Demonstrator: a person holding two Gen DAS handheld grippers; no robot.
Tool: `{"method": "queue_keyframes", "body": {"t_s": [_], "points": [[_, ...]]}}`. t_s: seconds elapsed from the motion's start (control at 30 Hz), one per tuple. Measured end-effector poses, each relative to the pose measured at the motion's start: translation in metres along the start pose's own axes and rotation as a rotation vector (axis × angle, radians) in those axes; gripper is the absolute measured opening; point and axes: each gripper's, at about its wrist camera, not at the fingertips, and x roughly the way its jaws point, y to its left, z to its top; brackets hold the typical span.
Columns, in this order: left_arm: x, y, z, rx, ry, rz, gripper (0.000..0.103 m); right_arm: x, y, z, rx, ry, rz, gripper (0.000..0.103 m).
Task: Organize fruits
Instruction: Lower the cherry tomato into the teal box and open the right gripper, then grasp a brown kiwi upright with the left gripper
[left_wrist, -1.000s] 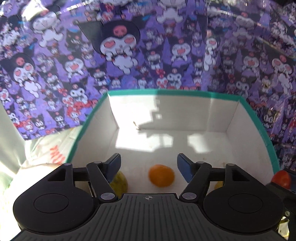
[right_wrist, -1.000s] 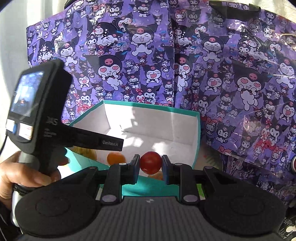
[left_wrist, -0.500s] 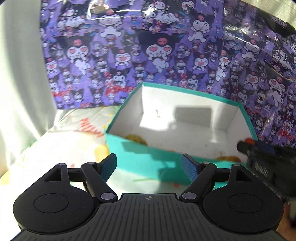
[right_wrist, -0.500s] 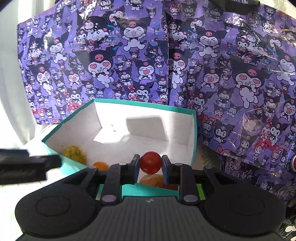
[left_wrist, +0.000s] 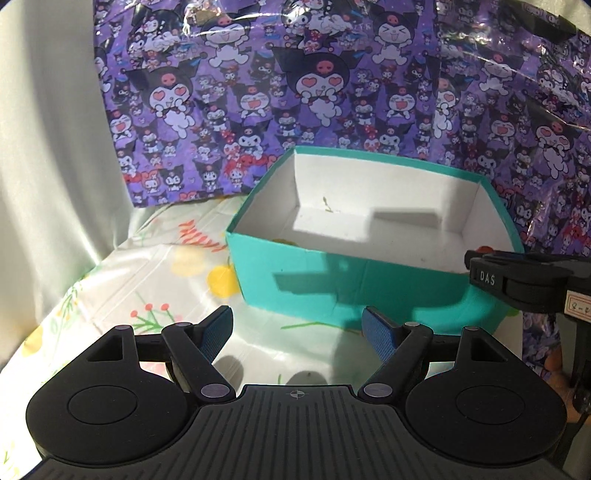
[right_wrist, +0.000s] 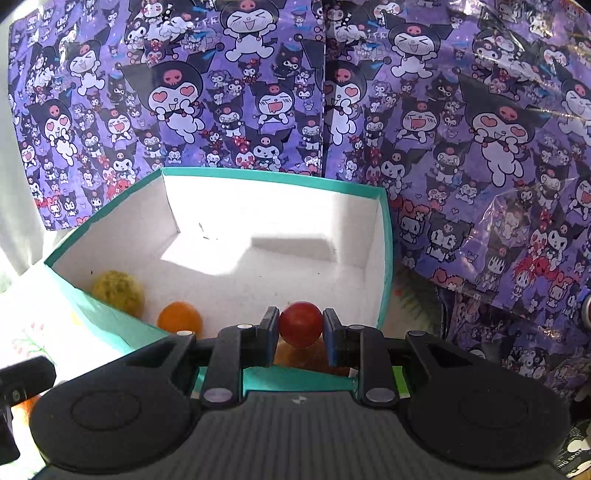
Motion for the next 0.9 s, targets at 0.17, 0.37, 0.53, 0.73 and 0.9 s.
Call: {"method": "queue_keyframes", "body": {"t_s": [0.17,0.37,0.53,0.73,0.9], "points": [[0.002,0.003,-0.005,-0.005,0.019,0.002,0.082,0.001,0.000,0.001,0.000,-0.002,0.008,0.024],[0.000,0.005,-0.007,0.002,0.017,0.000,0.083,0.001,0.000,0.002,0.003,-0.001,0.011,0.026],[-0.001,0.008,-0.010,-0.003,0.023,0.003,0.083,-0.007,-0.001,0.002,0.008,-0.028,0.026,0.059],[0.000,0.013,-0.015,-0.015,0.040,0.013,0.083,-0.022,0.000,0.004,-0.004,-0.081,0.041,0.093],[-0.003,0.025,-0.020,-0.032,0.049,0.035,0.083,-0.047,0.005,0.005,-0.038,-0.104,0.047,0.103]]}}
